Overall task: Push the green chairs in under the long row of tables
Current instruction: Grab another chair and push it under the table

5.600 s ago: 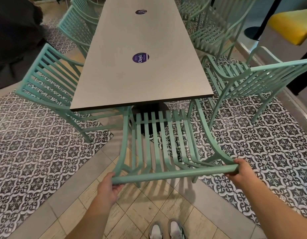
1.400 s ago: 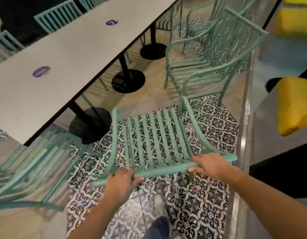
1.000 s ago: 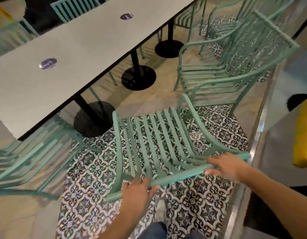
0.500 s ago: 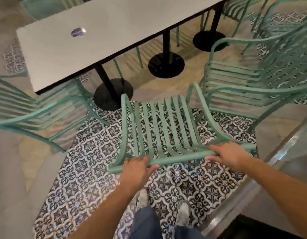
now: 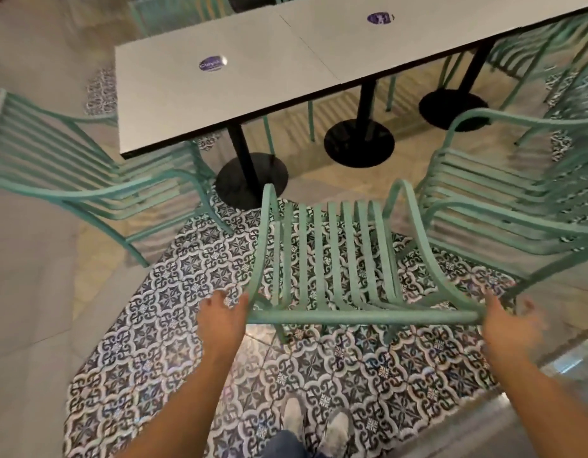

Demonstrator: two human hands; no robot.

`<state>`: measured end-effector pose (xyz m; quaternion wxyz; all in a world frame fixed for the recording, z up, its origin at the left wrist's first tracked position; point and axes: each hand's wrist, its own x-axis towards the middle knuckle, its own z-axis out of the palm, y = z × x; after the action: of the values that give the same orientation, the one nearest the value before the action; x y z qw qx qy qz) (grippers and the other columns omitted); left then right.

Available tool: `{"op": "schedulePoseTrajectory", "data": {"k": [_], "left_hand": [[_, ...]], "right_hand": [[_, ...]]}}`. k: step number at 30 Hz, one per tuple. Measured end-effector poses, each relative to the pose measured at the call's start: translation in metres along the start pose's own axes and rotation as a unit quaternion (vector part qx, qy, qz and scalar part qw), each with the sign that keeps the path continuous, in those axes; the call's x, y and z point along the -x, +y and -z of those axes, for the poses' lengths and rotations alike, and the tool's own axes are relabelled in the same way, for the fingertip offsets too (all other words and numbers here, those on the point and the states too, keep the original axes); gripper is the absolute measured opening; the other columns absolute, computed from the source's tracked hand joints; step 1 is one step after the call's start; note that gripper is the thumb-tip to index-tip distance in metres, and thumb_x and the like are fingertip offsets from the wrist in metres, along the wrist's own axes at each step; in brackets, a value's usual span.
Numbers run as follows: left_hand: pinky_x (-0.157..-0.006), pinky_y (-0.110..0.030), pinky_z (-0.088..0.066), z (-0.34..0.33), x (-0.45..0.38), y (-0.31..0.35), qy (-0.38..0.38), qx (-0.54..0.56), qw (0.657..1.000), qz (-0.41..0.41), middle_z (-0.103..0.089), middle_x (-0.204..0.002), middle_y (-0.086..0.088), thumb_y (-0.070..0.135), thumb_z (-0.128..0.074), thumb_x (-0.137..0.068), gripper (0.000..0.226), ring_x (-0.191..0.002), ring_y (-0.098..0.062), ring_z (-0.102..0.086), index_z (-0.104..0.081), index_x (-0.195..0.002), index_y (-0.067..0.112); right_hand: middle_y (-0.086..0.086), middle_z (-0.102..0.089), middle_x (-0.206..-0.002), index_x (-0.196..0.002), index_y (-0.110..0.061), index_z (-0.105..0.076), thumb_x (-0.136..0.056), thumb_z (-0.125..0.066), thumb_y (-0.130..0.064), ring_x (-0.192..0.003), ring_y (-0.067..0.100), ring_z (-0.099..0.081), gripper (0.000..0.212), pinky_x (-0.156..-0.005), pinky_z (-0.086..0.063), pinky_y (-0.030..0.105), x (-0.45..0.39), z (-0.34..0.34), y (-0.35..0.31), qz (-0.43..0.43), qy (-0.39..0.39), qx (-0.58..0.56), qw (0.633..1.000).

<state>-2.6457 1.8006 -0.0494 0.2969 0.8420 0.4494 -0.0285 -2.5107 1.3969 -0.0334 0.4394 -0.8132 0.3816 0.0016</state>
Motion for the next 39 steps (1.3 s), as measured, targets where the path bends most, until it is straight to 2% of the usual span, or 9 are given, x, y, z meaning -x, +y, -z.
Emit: {"op": "schedulePoseTrajectory", "data": {"k": [2,4,8,11,18,23,27,32,39], "left_hand": [[-0.097,-0.055,-0.046,0.007,-0.006,-0.012,-0.093,0.235,0.947,0.198,-0.054,-0.127,-0.017,0.059,-0.063,-0.081,0.073,-0.113,-0.035,-0.052,-0.051,-0.131,0.007],[-0.097,-0.058,-0.045,0.010,-0.005,-0.012,-0.203,0.404,0.841,0.298,-0.052,-0.125,-0.018,0.053,-0.064,-0.085,0.059,-0.115,-0.038,-0.050,-0.059,-0.120,0.006],[-0.090,-0.060,-0.050,0.010,-0.002,0.012,-0.215,0.573,0.718,0.331,-0.055,-0.116,-0.024,0.029,-0.063,-0.091,0.039,-0.100,-0.043,-0.062,-0.058,-0.113,-0.003],[-0.085,-0.060,-0.052,0.011,-0.002,0.015,-0.227,0.618,0.671,0.341,-0.049,-0.126,-0.030,-0.001,-0.051,-0.091,0.040,-0.101,-0.046,-0.060,-0.044,-0.129,-0.008],[-0.095,-0.060,-0.047,0.017,-0.011,0.007,-0.233,0.633,0.642,0.365,-0.043,-0.131,-0.038,-0.007,-0.047,-0.089,0.046,-0.113,-0.052,-0.055,-0.038,-0.134,-0.003],[-0.063,-0.062,-0.054,0.032,-0.011,0.002,-0.186,0.646,0.657,0.341,-0.045,-0.125,-0.037,-0.008,-0.043,-0.091,0.031,-0.102,-0.051,-0.059,-0.043,-0.122,-0.010],[-0.044,-0.049,-0.055,0.038,-0.010,0.030,-0.142,0.672,0.649,0.326,-0.052,-0.105,-0.031,-0.005,-0.037,-0.096,0.012,-0.060,-0.045,-0.067,-0.047,-0.099,-0.010],[-0.038,-0.041,-0.053,0.029,-0.032,0.052,-0.096,0.661,0.662,0.340,-0.054,-0.102,-0.028,-0.002,-0.042,-0.095,0.007,-0.072,-0.039,-0.064,-0.049,-0.093,-0.004],[-0.072,-0.046,-0.060,0.009,-0.075,0.067,-0.062,0.661,0.654,0.363,-0.051,-0.106,-0.026,0.000,-0.048,-0.094,0.014,-0.102,-0.038,-0.054,-0.049,-0.107,-0.004]], "right_hand": [[0.016,-0.044,-0.141,-0.131,-0.013,-0.047,-0.087,-0.061,-0.050,-0.129,0.034,-0.044,0.059,-0.106,-0.038,0.053,0.001,-0.002,0.001,-0.238,-0.098,-0.240,0.936],[0.011,-0.053,-0.129,-0.115,-0.016,-0.052,-0.090,-0.059,-0.043,-0.117,0.032,-0.054,0.038,-0.098,-0.045,0.054,-0.005,-0.010,-0.005,-0.311,-0.165,-0.365,0.862],[0.008,-0.053,-0.130,-0.103,-0.014,-0.052,-0.095,-0.049,-0.019,-0.104,0.026,-0.057,0.010,-0.096,-0.047,0.044,-0.014,-0.027,-0.009,-0.300,-0.158,-0.375,0.863],[0.011,-0.053,-0.119,-0.086,-0.012,-0.048,-0.097,-0.044,-0.011,-0.102,0.026,-0.054,0.012,-0.082,-0.053,0.038,-0.012,-0.023,-0.009,-0.282,-0.169,-0.347,0.878],[0.013,-0.044,-0.141,-0.104,-0.008,-0.050,-0.096,-0.047,-0.013,-0.118,0.033,-0.047,0.010,-0.106,-0.037,0.054,-0.023,-0.035,-0.021,-0.291,-0.172,-0.320,0.885],[0.016,-0.046,-0.137,-0.090,-0.010,-0.050,-0.098,-0.044,-0.015,-0.117,0.034,-0.047,0.011,-0.102,-0.039,0.054,-0.019,-0.064,-0.052,-0.280,-0.203,-0.291,0.892],[0.015,-0.046,-0.123,-0.089,-0.010,-0.049,-0.100,-0.040,-0.010,-0.095,0.028,-0.056,0.015,-0.092,-0.045,0.045,-0.024,-0.082,-0.093,-0.257,-0.254,-0.316,0.877],[0.019,-0.050,-0.129,-0.090,-0.005,-0.048,-0.098,-0.042,-0.010,-0.100,0.032,-0.056,0.011,-0.094,-0.045,0.048,-0.048,-0.111,-0.139,-0.266,-0.285,-0.313,0.866],[0.014,-0.045,-0.139,-0.103,-0.005,-0.046,-0.098,-0.046,-0.014,-0.127,0.033,-0.044,0.010,-0.103,-0.038,0.048,-0.079,-0.152,-0.185,-0.279,-0.275,-0.252,0.885]]}}
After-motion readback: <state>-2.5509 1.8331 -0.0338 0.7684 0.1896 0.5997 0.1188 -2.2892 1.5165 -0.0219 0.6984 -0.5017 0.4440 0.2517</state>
